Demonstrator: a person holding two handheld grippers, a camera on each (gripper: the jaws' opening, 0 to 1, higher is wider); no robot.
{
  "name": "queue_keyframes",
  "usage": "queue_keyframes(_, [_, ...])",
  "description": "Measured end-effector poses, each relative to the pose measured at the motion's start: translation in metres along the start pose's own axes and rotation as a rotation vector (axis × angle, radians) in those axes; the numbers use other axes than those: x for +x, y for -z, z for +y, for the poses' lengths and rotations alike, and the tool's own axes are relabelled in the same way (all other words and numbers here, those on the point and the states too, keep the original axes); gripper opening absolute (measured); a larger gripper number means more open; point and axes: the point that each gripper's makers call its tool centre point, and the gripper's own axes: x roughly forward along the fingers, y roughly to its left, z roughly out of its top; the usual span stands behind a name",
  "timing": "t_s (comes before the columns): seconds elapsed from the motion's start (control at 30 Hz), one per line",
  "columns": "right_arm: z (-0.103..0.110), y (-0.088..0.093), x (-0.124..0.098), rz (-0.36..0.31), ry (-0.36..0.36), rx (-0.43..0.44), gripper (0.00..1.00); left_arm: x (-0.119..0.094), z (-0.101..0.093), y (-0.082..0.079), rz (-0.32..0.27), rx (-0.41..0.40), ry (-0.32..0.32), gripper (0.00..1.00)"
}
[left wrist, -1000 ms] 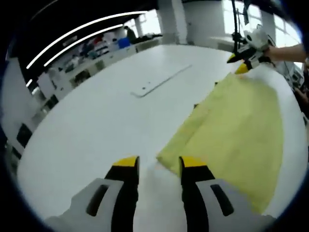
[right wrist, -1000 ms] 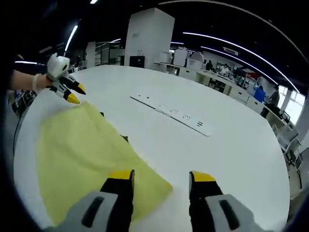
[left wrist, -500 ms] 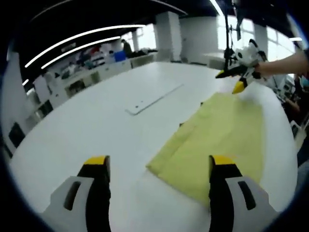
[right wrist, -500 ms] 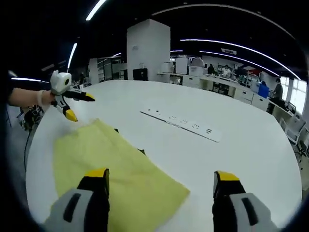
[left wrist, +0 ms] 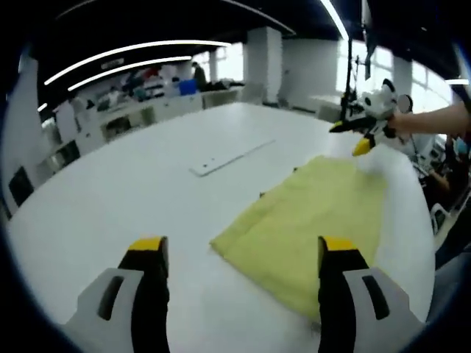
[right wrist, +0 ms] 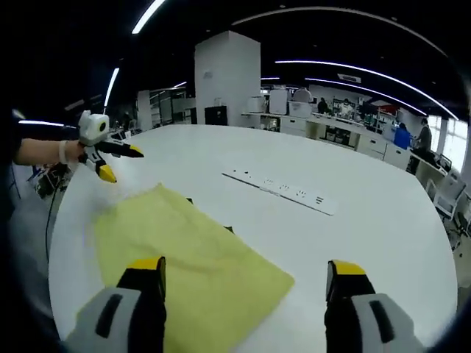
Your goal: Fold the garment on the visible template until the final outline fits inside the template.
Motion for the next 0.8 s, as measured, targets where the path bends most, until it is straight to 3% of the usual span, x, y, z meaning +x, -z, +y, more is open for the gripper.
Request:
queue_keyframes(0.23, [0.011,0.014,-0.018,0.003,-0.008,0.013,0.88,-0.016,-0.014,0.010,-0.002,-0.014,0.014,0.75])
queue_keyframes(0.8, [0.033,0.054,-0.062,0.024,0.004,0.065,0.84,-0.044,-0.048,0.054,0.023,-0.091,0.046,0.67])
